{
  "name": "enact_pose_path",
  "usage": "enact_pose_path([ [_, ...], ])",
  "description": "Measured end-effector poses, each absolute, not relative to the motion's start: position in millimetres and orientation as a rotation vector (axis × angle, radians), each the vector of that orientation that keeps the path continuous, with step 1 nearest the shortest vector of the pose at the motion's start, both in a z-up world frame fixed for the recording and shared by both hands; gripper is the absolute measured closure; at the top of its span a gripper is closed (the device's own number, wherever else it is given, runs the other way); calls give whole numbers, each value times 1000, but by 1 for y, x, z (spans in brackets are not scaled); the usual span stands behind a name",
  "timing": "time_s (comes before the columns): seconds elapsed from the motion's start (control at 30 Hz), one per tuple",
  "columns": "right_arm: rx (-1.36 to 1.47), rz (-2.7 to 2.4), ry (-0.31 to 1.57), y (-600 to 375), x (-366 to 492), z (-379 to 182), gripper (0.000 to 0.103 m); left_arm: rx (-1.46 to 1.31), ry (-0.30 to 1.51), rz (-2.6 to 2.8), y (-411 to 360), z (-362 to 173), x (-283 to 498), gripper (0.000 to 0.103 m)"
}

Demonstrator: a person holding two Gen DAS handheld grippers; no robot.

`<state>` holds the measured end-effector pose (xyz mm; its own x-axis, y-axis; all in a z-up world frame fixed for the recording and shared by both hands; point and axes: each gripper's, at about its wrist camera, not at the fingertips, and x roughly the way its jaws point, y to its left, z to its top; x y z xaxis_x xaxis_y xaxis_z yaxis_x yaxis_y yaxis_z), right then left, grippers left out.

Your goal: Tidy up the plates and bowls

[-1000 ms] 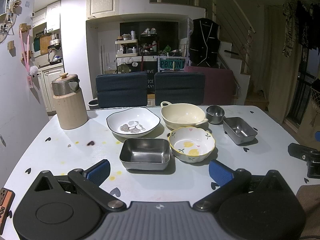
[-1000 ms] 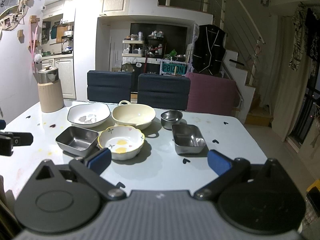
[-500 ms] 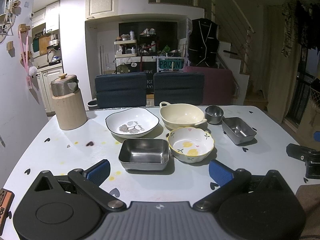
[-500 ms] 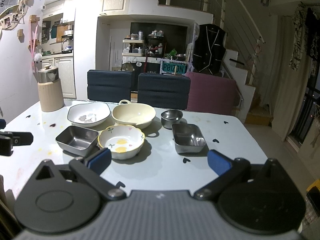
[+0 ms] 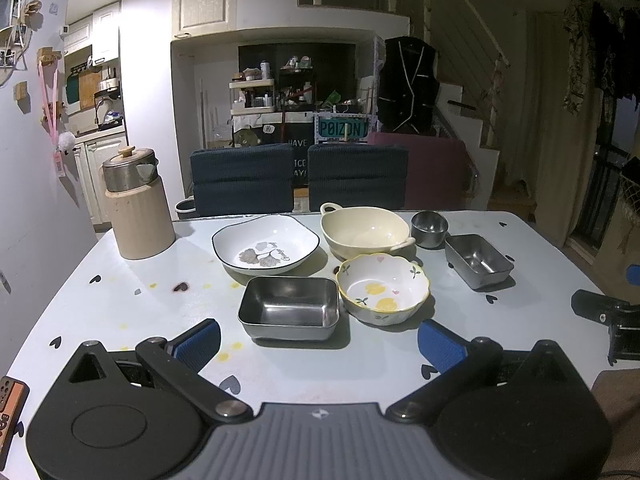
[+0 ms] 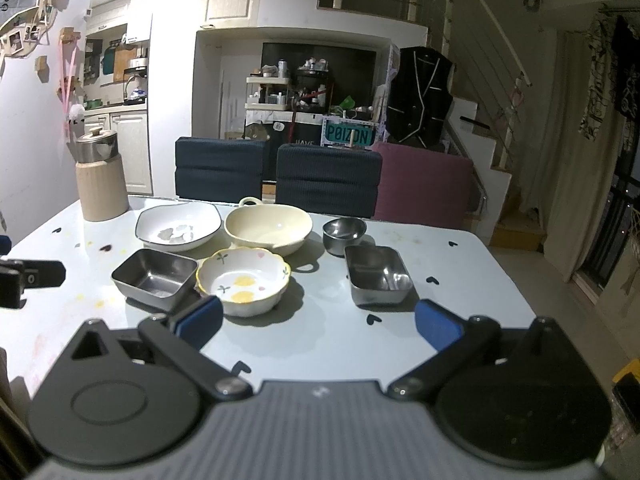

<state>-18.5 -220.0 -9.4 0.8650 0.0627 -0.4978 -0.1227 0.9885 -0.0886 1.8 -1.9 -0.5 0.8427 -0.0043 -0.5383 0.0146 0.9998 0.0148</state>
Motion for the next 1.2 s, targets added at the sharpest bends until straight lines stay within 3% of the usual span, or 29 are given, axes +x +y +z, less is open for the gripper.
enact_pose_path([
  [0.63,-152,161,562,-188,15,-9,0,-76,608,92,42,-2,12,0],
  [1.2,-126,308,461,-126,134,11,0,-87,542,213,79,15,111,0],
])
